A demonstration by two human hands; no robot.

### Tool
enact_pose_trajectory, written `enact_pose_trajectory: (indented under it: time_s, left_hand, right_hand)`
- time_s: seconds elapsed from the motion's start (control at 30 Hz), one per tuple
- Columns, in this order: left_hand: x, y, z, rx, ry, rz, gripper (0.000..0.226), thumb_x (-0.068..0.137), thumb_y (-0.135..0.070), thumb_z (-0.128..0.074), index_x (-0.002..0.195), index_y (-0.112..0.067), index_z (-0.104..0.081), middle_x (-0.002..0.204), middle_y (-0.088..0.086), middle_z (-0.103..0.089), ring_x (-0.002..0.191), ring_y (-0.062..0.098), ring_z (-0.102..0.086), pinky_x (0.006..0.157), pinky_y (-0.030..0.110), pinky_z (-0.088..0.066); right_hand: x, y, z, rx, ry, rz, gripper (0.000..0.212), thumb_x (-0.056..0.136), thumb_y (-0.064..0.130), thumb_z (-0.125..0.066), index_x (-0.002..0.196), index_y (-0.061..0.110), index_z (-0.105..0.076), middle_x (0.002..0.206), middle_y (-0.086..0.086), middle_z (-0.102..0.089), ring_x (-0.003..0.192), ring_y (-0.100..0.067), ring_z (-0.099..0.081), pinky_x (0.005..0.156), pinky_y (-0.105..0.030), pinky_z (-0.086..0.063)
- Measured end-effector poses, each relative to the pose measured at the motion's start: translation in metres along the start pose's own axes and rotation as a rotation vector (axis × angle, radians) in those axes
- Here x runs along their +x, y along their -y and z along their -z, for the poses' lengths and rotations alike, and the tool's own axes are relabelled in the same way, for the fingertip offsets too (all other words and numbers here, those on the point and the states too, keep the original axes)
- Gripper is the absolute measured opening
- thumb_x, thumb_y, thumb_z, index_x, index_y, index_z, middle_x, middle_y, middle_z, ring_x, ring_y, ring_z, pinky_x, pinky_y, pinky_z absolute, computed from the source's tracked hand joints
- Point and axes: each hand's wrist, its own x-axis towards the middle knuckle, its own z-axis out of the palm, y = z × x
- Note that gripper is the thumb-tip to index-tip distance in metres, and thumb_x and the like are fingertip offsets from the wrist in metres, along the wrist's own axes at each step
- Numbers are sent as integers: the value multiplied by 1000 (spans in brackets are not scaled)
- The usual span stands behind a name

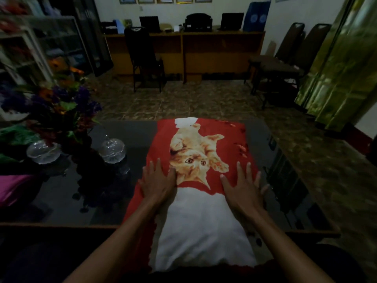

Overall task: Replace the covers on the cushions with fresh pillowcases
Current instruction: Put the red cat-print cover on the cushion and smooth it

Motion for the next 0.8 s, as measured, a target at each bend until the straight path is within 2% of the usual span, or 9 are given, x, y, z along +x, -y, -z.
enact_pose_trajectory:
  time_s: [0.07, 0.13, 0.2, 0.33, 0.43, 0.57, 0.63, 0.73, 0.8]
  left_hand:
    - [0, 8, 0, -68, 46, 177, 91, 90, -76, -37, 160, -22, -16, 166, 13, -14, 151, 40, -15, 121, 56, -15]
    - [0, 11, -8, -172, 41, 197, 101, 83, -81, -41, 159, -18, -20, 163, 16, -25, 147, 39, -27, 120, 52, -24]
    - [6, 15, -9, -292, -1, 189, 103, 75, -82, -52, 153, -17, -34, 154, 13, -42, 139, 35, -43, 114, 47, -37]
    - [22, 34, 13, -451, 45, 310, 102, 51, -82, -76, 126, -14, -64, 116, 6, -71, 104, 27, -69, 95, 40, -55]
    - [27, 43, 22, -496, 159, 307, 89, 47, -87, -73, 101, -16, -78, 93, 2, -78, 86, 22, -74, 88, 41, -59]
    - [24, 35, 10, -492, 219, 231, 100, 44, -96, -67, 116, -25, -73, 108, -4, -75, 96, 20, -72, 91, 38, -58]
    - [21, 33, 14, -493, 244, 240, 98, 44, -95, -69, 111, -24, -73, 103, -4, -76, 92, 20, -73, 88, 38, -59]
    - [29, 41, 22, -450, 306, 200, 80, 53, -86, -73, 98, -21, -76, 92, 0, -77, 84, 21, -74, 79, 36, -60]
    - [40, 43, 24, -421, 283, 187, 88, 47, -90, -73, 104, -23, -73, 97, 0, -77, 86, 23, -74, 83, 40, -60]
  right_hand:
    - [7, 20, -3, -52, -1, 137, 78, 97, 70, -32, 161, 36, -5, 170, 1, 9, 155, -34, 13, 119, -64, 12]
    - [12, 43, -11, -47, 63, 249, 75, 97, 70, -33, 160, 41, -6, 170, 5, 9, 154, -34, 16, 118, -65, 12]
    - [13, 61, -22, -94, 107, 281, 73, 96, 74, -24, 159, 45, -2, 169, 8, 13, 152, -37, 22, 115, -68, 17]
    - [15, 64, -39, -174, 82, 266, 76, 93, 78, -8, 159, 43, 4, 168, 8, 16, 149, -40, 27, 111, -73, 17]
    - [16, 61, -40, -186, 79, 280, 76, 93, 78, -9, 159, 43, 3, 168, 9, 14, 150, -40, 25, 112, -73, 16]
    - [14, 61, -40, -169, 75, 269, 75, 93, 78, -11, 159, 44, -1, 169, 9, 11, 151, -39, 24, 112, -72, 16]
    - [12, 59, -39, -176, 69, 269, 74, 94, 77, -10, 159, 44, 0, 169, 10, 11, 152, -38, 22, 113, -73, 13]
    - [11, 56, -33, -139, 90, 261, 75, 94, 78, -13, 159, 43, -1, 169, 11, 8, 153, -33, 20, 115, -70, 13]
    - [16, 55, -25, -86, 125, 262, 75, 95, 76, -19, 160, 41, -5, 169, 9, 5, 154, -31, 17, 116, -68, 13]
